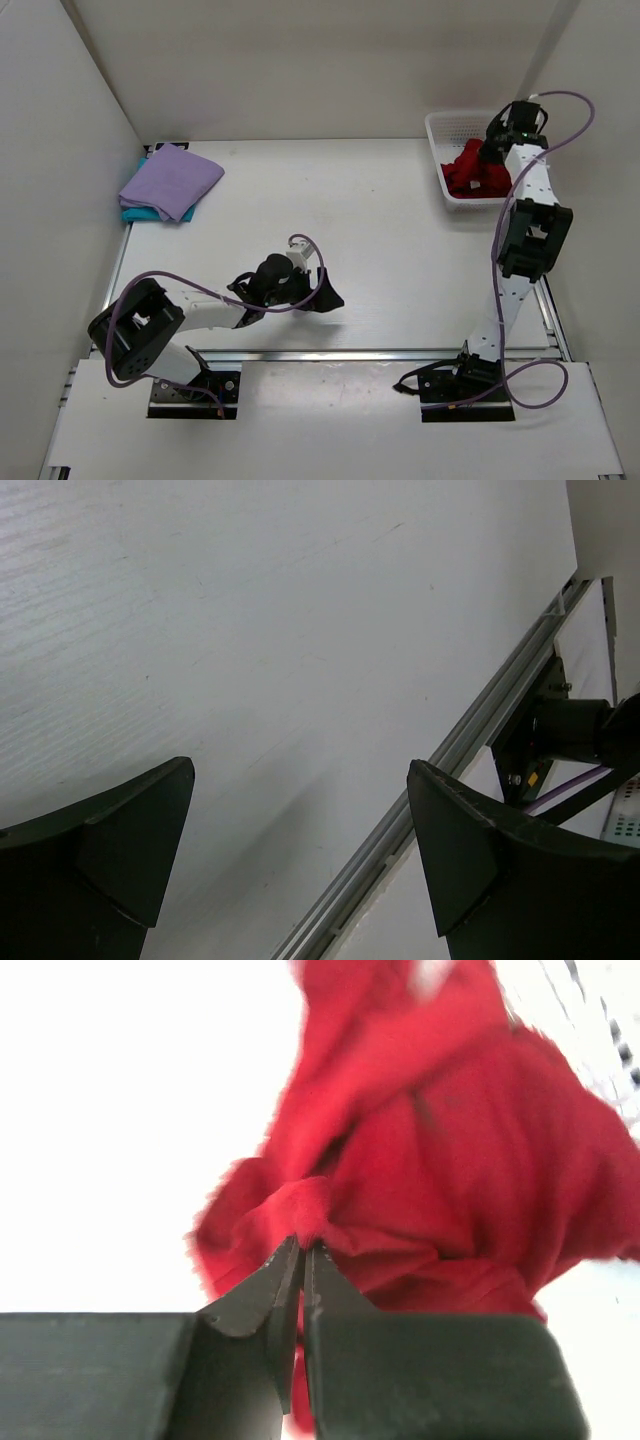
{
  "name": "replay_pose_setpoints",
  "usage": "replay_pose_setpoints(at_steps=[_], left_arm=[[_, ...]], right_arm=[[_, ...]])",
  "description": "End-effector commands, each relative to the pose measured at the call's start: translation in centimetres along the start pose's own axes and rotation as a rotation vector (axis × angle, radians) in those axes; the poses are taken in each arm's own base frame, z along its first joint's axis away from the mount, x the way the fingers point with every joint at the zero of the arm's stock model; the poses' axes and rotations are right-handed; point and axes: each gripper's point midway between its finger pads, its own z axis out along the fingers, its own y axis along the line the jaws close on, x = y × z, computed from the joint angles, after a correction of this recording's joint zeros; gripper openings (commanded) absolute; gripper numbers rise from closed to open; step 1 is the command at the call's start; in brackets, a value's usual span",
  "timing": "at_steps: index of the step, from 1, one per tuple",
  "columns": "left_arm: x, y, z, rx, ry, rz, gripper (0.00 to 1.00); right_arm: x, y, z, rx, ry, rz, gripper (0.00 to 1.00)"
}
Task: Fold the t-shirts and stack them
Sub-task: Grab crumpled tshirt from bin with the right arm, then move the tshirt to the center of the board
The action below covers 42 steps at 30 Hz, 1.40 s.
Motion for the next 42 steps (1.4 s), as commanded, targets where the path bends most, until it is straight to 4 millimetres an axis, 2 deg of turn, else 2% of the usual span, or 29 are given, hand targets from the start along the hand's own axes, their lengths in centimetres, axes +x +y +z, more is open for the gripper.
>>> replay_pose_setpoints(at_steps=[1,3,4,5,7,10,12,14,17,18,19,20,22,23,24,25,26,27,28,29,32,35,36,37,38,39,40,41,42], left_arm=[[-1.2,-0.8,-0.5,0.052,-0.045,-0.039,0.99],[-1.5,-0.8,-0.9,0.067,-0.061,-0.058,0.99],[-1.9,-1.1,-1.2,0.076,-0.077,-0.064,0.99],[-1.9,-0.5,-1.5,0.064,-0.082,-0.084,0.97],[-3.0,-0.2,-2.2,0.059,-0.128,-0.098,0.90],[-3.5,1.4,-3.2,0.036,-0.151,-0.140,0.76],[-4.6,3.3,-4.2,-0.003,-0.201,-0.186,0.66],[-4.9,4.6,-5.2,-0.031,-0.227,-0.231,0.63],[-6.1,6.8,-7.8,-0.064,-0.329,-0.277,0.61],[-6.3,8.4,-8.6,-0.104,-0.361,-0.309,0.61],[-6.2,8.8,-9.4,-0.114,-0.383,-0.330,0.61],[-7.2,9.6,-10.7,-0.128,-0.439,-0.332,0.60],[-7.5,11.2,-12.5,-0.173,-0.500,-0.370,0.61],[-8.0,12.2,-13.6,-0.198,-0.541,-0.387,0.61],[-8.3,12.6,-14.4,-0.211,-0.569,-0.388,0.62],[-8.6,12.5,-14.9,-0.215,-0.583,-0.378,0.62],[-8.5,12.8,-14.9,-0.237,-0.577,-0.371,0.62],[-8.6,12.5,-14.7,-0.223,-0.568,-0.370,0.63],[-8.2,12.4,-14.2,-0.217,-0.549,-0.381,0.63],[-7.9,12.5,-13.9,-0.210,-0.535,-0.388,0.63],[-7.9,13.0,-13.6,-0.242,-0.525,-0.390,0.65],[-7.8,13.3,-13.4,-0.268,-0.498,-0.369,0.63],[-7.5,13.8,-13.6,-0.301,-0.497,-0.368,0.62],[-7.7,13.8,-13.6,-0.333,-0.500,-0.330,0.62],[-7.8,13.1,-13.6,-0.339,-0.492,-0.290,0.64],[-7.7,13.3,-13.8,-0.382,-0.487,-0.282,0.65],[-7.7,13.2,-13.8,-0.412,-0.487,-0.232,0.65],[-7.0,12.6,-13.6,-0.425,-0.445,-0.187,0.66],[-6.8,13.0,-13.9,-0.478,-0.441,-0.169,0.67]], right_arm=[[-10.5,9.5,-15.0,-0.295,-0.350,-0.059,0.00],[-12.0,12.9,-22.3,-0.462,-0.456,-0.073,0.00],[-11.7,14.9,-24.4,-0.547,-0.466,-0.090,0.00],[-11.9,16.5,-28.1,-0.629,-0.502,-0.114,0.00],[-11.5,19.7,-33.7,-0.768,-0.530,-0.112,0.00],[-8.5,25.9,-42.5,-1.077,-0.506,-0.178,0.00],[-6.6,28.6,-48.7,-1.260,-0.519,-0.260,0.00],[-5.6,30.1,-53.5,-1.364,-0.560,-0.315,0.00],[-4.0,30.9,-56.2,-1.476,-0.513,-0.325,0.00],[-4.0,30.6,-56.9,-1.513,-0.530,-0.349,0.00],[-3.4,30.2,-56.4,-1.520,-0.495,-0.330,0.00],[-3.1,29.9,-53.4,-1.495,-0.446,-0.298,0.00],[-1.7,28.5,-50.8,-1.479,-0.398,-0.267,0.00],[0.4,28.0,-47.1,-1.469,-0.304,-0.221,0.00],[1.2,27.5,-46.6,-1.482,-0.314,-0.215,0.00],[3.6,26.7,-42.7,-1.445,-0.242,-0.150,0.00],[7.4,25.9,-37.7,-1.385,-0.108,-0.083,0.00],[10.4,24.9,-34.3,-1.335,-0.040,-0.047,0.00],[12.2,24.8,-31.5,-1.289,-0.002,-0.020,0.00],[15.1,23.9,-27.3,-1.209,0.079,0.015,0.04],[18.0,21.7,-19.5,-1.037,0.195,0.064,0.16],[17.9,20.7,-17.3,-0.945,0.201,0.081,0.35],[17.3,20.5,-17.9,-0.931,0.152,0.043,0.38],[17.9,19.6,-17.1,-0.848,0.139,0.029,0.43],[17.8,18.8,-17.3,-0.783,0.112,0.023,0.44],[18.6,18.5,-18.3,-0.771,0.092,-0.005,0.44],[21.0,17.0,-17.6,-0.709,0.116,-0.006,0.44],[20.9,16.7,-18.7,-0.698,0.070,-0.011,0.43],[23.2,15.5,-19.3,-0.680,0.086,-0.022,0.37]])
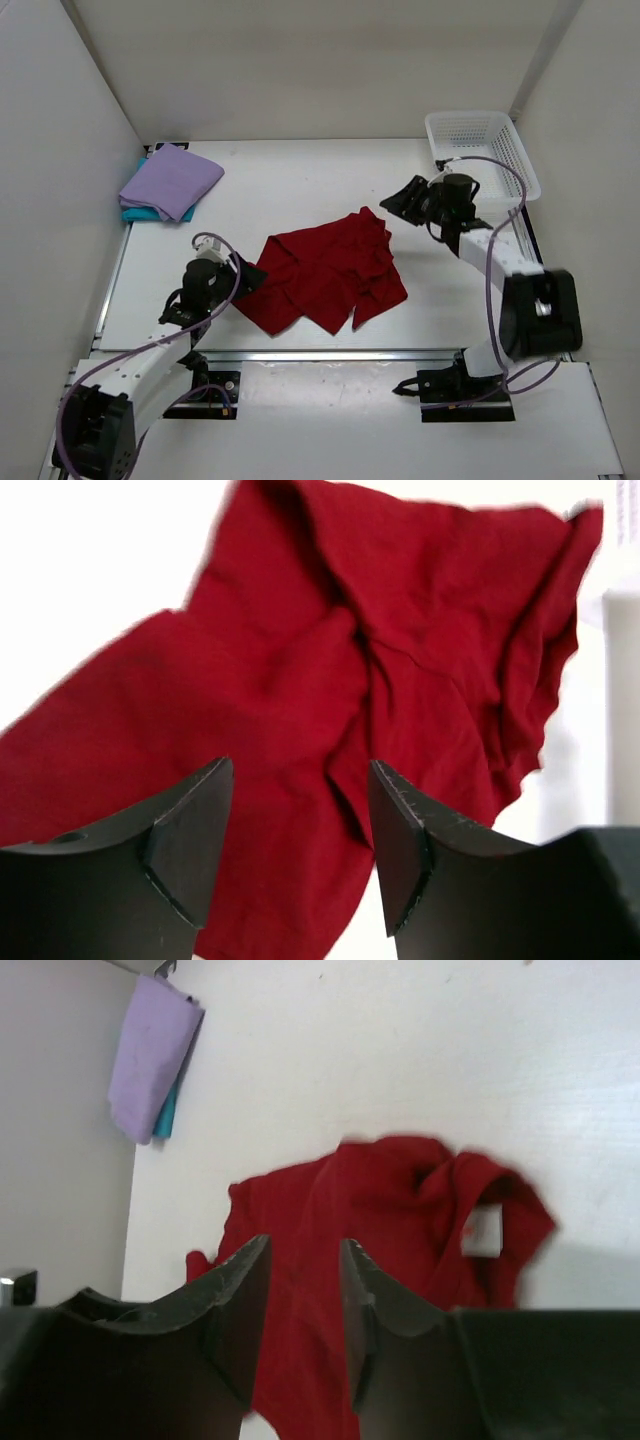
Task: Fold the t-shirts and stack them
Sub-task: Move the tshirt to the center of the board, then flatten out the tshirt
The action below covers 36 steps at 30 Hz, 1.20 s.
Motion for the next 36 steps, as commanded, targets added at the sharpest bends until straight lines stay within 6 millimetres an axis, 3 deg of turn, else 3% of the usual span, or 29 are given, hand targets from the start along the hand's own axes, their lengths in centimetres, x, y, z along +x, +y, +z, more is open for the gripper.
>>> replay_pose_setpoints(at_steps=[1,2,4,5,7,8,10,11,12,14,16,17,18,22,26,31,36], left_arm=[[-0.4,0.2,-0.7,-0.112,-0.033,0.184,0.67],[0.4,-0.7,-0.9,-0.091,-0.012,0.221,0.67],[2.0,-1.0,-0.9,-0.085,0.032,0.258,0.66],[3.0,-1.7,-0.9,-0.050,0.059,0.268,0.64],[4.8,-1.6,-0.5,-0.032,0.132,0.270,0.64],[4.9,-1.4,-0.4,-0.042,0.140,0.267,0.64],[4.1,-0.7,-0.4,-0.053,0.104,0.234,0.65],[4.3,-0.5,-0.5,-0.053,0.110,0.210,0.65],[3.5,-0.7,-0.8,-0.038,0.070,0.199,0.66],[1.8,-0.1,-1.4,-0.076,0.008,0.185,0.67],[-0.4,1.2,-1.8,-0.106,-0.059,0.116,0.69],[-0.6,0.6,-2.0,-0.060,-0.050,0.086,0.68],[-1.4,1.9,-2.1,-0.087,-0.068,0.045,0.69],[-1.0,2.6,-2.2,-0.098,-0.030,0.023,0.69],[-1.3,3.2,-2.2,-0.123,-0.039,0.013,0.70],[-1.5,4.5,-2.3,-0.180,-0.047,0.002,0.69],[-1.8,6.2,-2.4,-0.240,-0.069,-0.020,0.68]], right_arm=[[4.2,-2.3,-2.6,0.139,-0.048,-0.119,0.30],[5.0,-1.8,-3.1,0.145,-0.057,-0.147,0.28],[9.5,-3.6,-4.0,0.203,0.027,-0.182,0.15],[10.5,-2.8,-4.5,0.195,0.036,-0.214,0.08],[15.0,-1.8,-5.3,0.135,0.121,-0.287,0.01],[15.5,-0.4,-5.6,0.090,0.120,-0.308,0.01],[19.6,3.1,-5.8,-0.010,0.226,-0.402,0.05],[19.9,4.5,-5.8,-0.037,0.234,-0.439,0.08],[22.4,4.8,-5.9,-0.048,0.312,-0.463,0.10],[25.3,7.0,-6.2,-0.137,0.399,-0.537,0.19],[27.6,6.5,-5.6,-0.131,0.474,-0.579,0.25],[28.2,7.4,-5.3,-0.147,0.481,-0.605,0.27],[29.0,5.9,-4.8,-0.095,0.514,-0.632,0.31],[31.0,4.3,-4.4,0.034,0.578,-0.781,0.34],[30.8,2.9,-4.9,0.154,0.556,-0.863,0.36],[30.9,2.8,-6.3,0.183,0.541,-0.897,0.38],[31.4,0.4,-7.1,0.219,0.561,-0.876,0.39]])
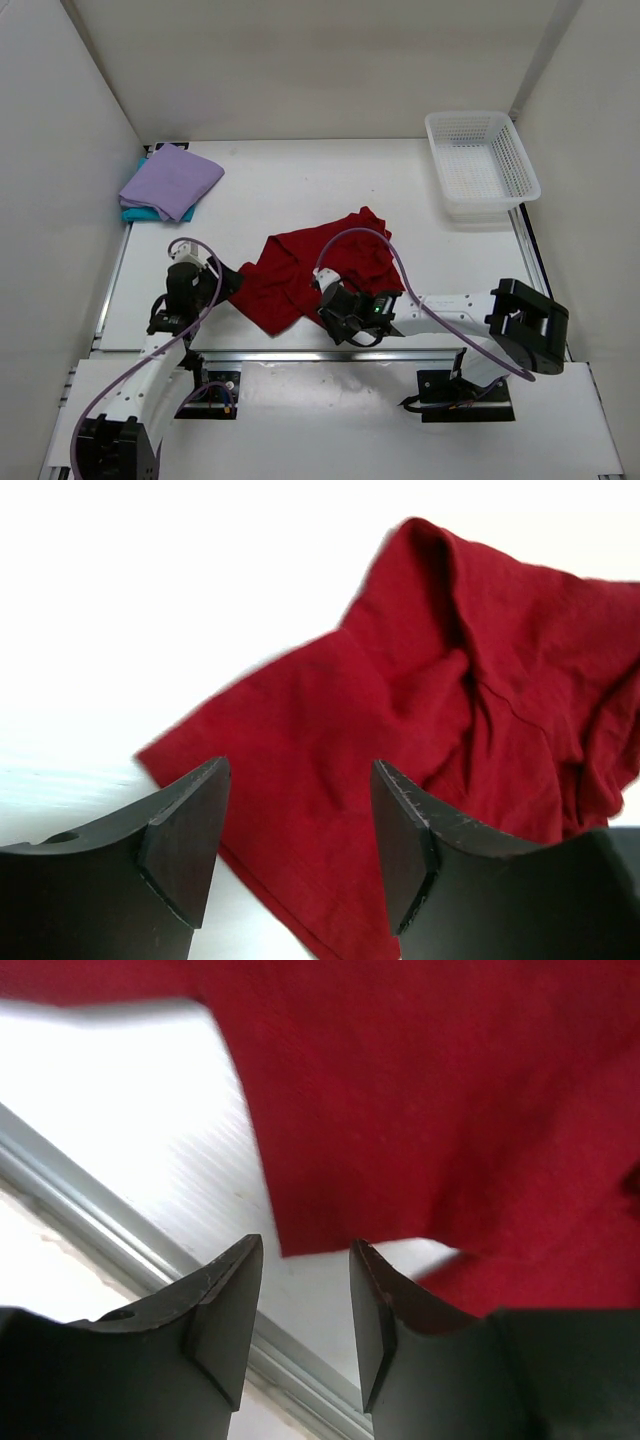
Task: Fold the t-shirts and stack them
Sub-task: Flatten out the tshirt
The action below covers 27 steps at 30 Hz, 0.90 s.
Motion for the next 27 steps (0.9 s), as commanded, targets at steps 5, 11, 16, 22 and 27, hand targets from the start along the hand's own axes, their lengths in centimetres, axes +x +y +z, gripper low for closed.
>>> replay_pose_setpoints(at_steps=[5,11,16,22,27], left_arm=[[-0.3,2.6,0.3,-0.094,-0.023,-0.030,0.69],[0.4,4.2,0.6,-0.167,-0.001,-0.027,0.67],[1.2,4.4,0.8,-0.184,0.026,-0.001,0.61],[1.9,4.4,0.9,-0.183,0.045,0.004,0.62],[1.6,4.5,0.8,-0.182,0.032,-0.012,0.65]], right_arm=[[1.0,-1.2,0.9,0.027,-0.016,0.025,0.27],[-0.7,-3.7,-1.2,0.093,-0.098,0.066,0.00],[-4.6,-8.4,-8.4,0.126,-0.312,0.227,0.00],[-4.9,-12.8,-13.7,0.116,-0.456,0.409,0.00],[-4.0,-16.4,-18.2,0.255,-0.549,0.544,0.00]])
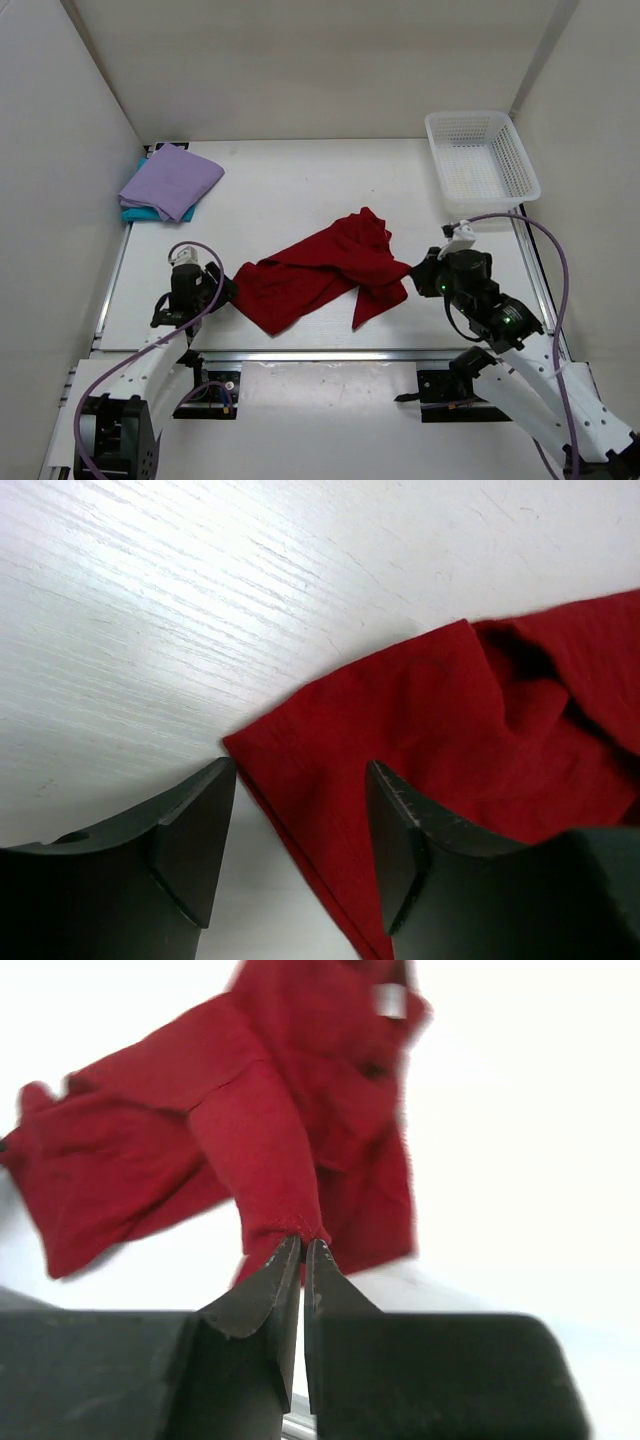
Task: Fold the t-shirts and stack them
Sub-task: Flatten out the tshirt
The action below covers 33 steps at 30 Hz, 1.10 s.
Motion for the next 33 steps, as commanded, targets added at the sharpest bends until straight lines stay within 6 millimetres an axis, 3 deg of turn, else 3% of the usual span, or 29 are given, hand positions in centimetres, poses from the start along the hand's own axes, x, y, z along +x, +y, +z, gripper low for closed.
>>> replay_pose_setpoints(at_steps=[1,3,6,7,9,10,11,15,17,20,22,23,24,26,27,28,29,31,33], left_arm=[[-0.3,0.2,0.1,0.000,-0.014,-0.016,0.68],[-0.2,0.2,0.3,0.012,-0.004,-0.032,0.71],[-0.5,-0.6,0.6,0.038,-0.012,-0.048,0.71],[-0.1,-0.8,0.7,0.044,-0.001,-0.048,0.68],[0.8,-1.0,1.3,0.053,0.041,-0.048,0.50],[12.0,6.4,-4.8,-0.306,0.527,-0.099,0.44],[1.2,-1.7,1.4,0.080,0.051,-0.041,0.30],[-0.8,-3.1,1.3,0.114,-0.005,-0.066,0.02],[-2.9,-3.8,0.8,0.128,-0.067,-0.071,0.00],[-6.0,-5.7,-0.2,0.185,-0.114,-0.103,0.00],[-9.3,-7.7,-1.4,0.237,-0.164,-0.100,0.00],[-10.1,-8.9,-2.0,0.280,-0.165,-0.094,0.00],[-11.9,-10.1,-2.8,0.301,-0.183,-0.081,0.00],[-14.6,-12.7,-4.3,0.355,-0.200,-0.044,0.00],[-17.4,-13.5,-5.7,0.365,-0.258,-0.038,0.00],[-19.4,-14.8,-7.2,0.394,-0.301,-0.037,0.00],[-20.3,-15.5,-8.0,0.415,-0.322,-0.026,0.00],[-23.1,-16.9,-10.5,0.450,-0.388,-0.025,0.00],[-24.9,-17.6,-12.2,0.468,-0.432,-0.011,0.00]], right_arm=[[-1.2,-2.1,-2.3,0.070,-0.037,0.068,0.00],[-2.9,-3.7,-3.2,0.112,-0.101,0.092,0.00],[-3.8,-4.5,-3.4,0.098,-0.110,0.100,0.01],[-3.3,-4.1,-3.2,0.060,-0.092,0.101,0.00],[-2.6,-3.1,-2.2,0.008,-0.068,0.120,0.00],[-1.8,-2.5,-1.6,-0.023,-0.043,0.116,0.00],[-2.1,-2.5,-1.4,-0.013,-0.051,0.117,0.00],[-1.7,-0.3,-0.1,-0.065,-0.010,0.094,0.00],[-2.6,0.7,0.3,-0.098,-0.018,0.091,0.00],[-6.9,3.0,0.3,-0.189,-0.070,0.088,0.00],[-11.8,4.3,-0.3,-0.245,-0.140,0.082,0.00],[-14.8,5.2,-1.7,-0.267,-0.210,0.067,0.00],[-16.5,5.1,-1.8,-0.259,-0.241,0.066,0.00],[-22.2,6.2,-4.9,-0.251,-0.367,0.018,0.00],[-23.0,6.1,-4.9,-0.227,-0.371,0.018,0.00],[-25.4,6.5,-6.6,-0.214,-0.431,-0.007,0.00],[-27.4,7.1,-8.5,-0.215,-0.489,-0.026,0.00],[-29.9,7.2,-10.1,-0.188,-0.544,-0.049,0.00],[-32.7,7.8,-13.7,-0.176,-0.625,-0.081,0.00]])
